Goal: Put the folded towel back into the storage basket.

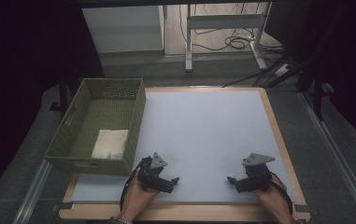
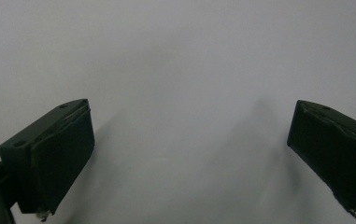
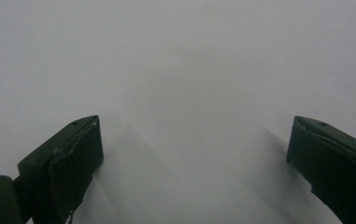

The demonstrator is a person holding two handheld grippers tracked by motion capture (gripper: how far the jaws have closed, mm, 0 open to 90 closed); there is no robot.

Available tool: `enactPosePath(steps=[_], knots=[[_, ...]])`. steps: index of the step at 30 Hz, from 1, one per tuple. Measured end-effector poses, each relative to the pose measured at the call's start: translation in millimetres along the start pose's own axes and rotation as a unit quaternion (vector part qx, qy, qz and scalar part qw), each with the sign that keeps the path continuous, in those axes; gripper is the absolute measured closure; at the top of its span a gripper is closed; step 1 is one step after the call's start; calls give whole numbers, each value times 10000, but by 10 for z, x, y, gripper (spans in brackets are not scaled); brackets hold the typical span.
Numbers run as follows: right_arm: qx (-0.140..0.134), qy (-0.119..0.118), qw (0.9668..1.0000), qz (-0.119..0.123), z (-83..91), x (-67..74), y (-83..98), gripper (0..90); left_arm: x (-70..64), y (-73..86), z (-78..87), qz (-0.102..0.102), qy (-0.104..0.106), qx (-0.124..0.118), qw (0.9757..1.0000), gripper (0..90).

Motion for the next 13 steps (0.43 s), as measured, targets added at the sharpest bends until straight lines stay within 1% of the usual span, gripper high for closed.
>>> enactPosePath(steps=[3,5,13], knots=[[12,-22,10000,-35,-4,-3,1,38,-5,11,-13,-17,-65,35,10000,11],[11,-22,10000,-34,-5,-3,2,38,-12,12,-22,-79,-106,90,9999,7],[-5,-17,10000,-33,-7,-3,11,38,-19,18,-25,-86,-128,71,9999,6]])
Point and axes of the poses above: each handheld gripper's, and its own axes: z roughly backward along the jaws, y roughly out of its underside, x roughly to its left, the point moved 4 cm from there along -z, roughly forward along the jaws, and after that the axes turned 4 degrees about -y, right-handed, at the moved point
